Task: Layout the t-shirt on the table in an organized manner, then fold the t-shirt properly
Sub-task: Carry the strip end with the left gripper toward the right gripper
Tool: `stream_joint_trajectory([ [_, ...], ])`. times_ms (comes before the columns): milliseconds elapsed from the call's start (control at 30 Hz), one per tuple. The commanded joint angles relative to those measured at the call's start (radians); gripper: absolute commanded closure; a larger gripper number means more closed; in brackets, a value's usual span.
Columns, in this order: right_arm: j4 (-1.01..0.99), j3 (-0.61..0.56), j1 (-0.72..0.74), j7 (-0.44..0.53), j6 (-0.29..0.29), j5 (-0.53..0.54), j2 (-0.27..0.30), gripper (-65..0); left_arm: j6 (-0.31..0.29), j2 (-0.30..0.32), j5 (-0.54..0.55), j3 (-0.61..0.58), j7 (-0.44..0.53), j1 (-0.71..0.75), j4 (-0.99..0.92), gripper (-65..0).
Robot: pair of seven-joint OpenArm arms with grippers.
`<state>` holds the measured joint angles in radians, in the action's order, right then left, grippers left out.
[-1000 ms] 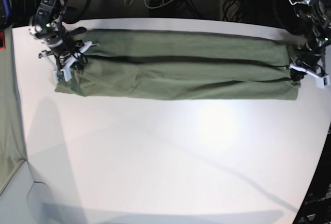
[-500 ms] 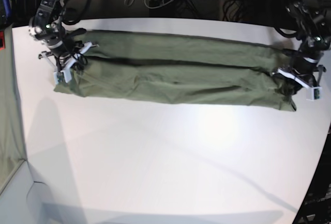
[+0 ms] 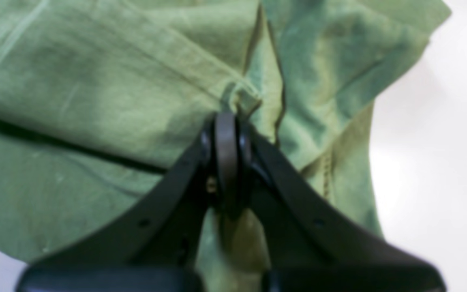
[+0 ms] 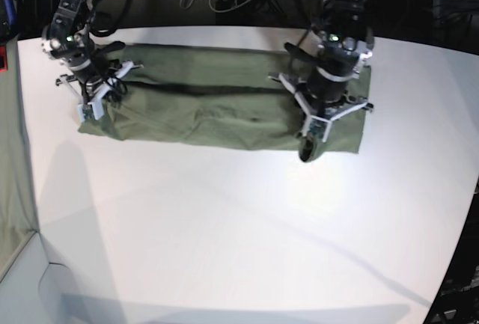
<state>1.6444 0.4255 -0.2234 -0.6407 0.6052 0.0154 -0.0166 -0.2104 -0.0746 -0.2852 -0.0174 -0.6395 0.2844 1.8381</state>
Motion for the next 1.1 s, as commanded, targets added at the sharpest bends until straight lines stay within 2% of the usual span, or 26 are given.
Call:
stream_joint_trajectory([
  [0,0.004,0.002,-0.006,-0.028,-0.001,-0.018,0.002,0.0,0.016,-0.014,-0.036,-0.04,0.024,-0.006,0.016,0.0],
  [167,0.006,0.002,-0.004,-0.028,-0.001,-0.018,0.002,0.0,0.072,-0.027,-0.13,-0.178,0.022,-0.011,0.016,0.0],
  [333,0.006,0.002,-0.001,-0.028,-0.001,-0.018,0.002,0.0,0.173,-0.02,-0.13,-0.281,0.014,-0.017,-0.004,0.0],
  [433,0.006,0.002,-0.001,-0.028,-0.001,-0.018,0.002,0.0,0.203,-0.018,-0.13,-0.333,0.017,-0.029,-0.061,0.0],
  [600,0.006,0.002,-0.001,-0.028,-0.001,-0.018,0.002,0.0,0.202,-0.021,-0.127,-0.346,0.022,-0.038,-0.127,0.0],
  [1067,0.006,0.002,0.0,-0.028,-0.001,-0.018,0.002,0.0,0.202,-0.027,-0.122,-0.347,0.022,-0.081,-0.13,0.0],
])
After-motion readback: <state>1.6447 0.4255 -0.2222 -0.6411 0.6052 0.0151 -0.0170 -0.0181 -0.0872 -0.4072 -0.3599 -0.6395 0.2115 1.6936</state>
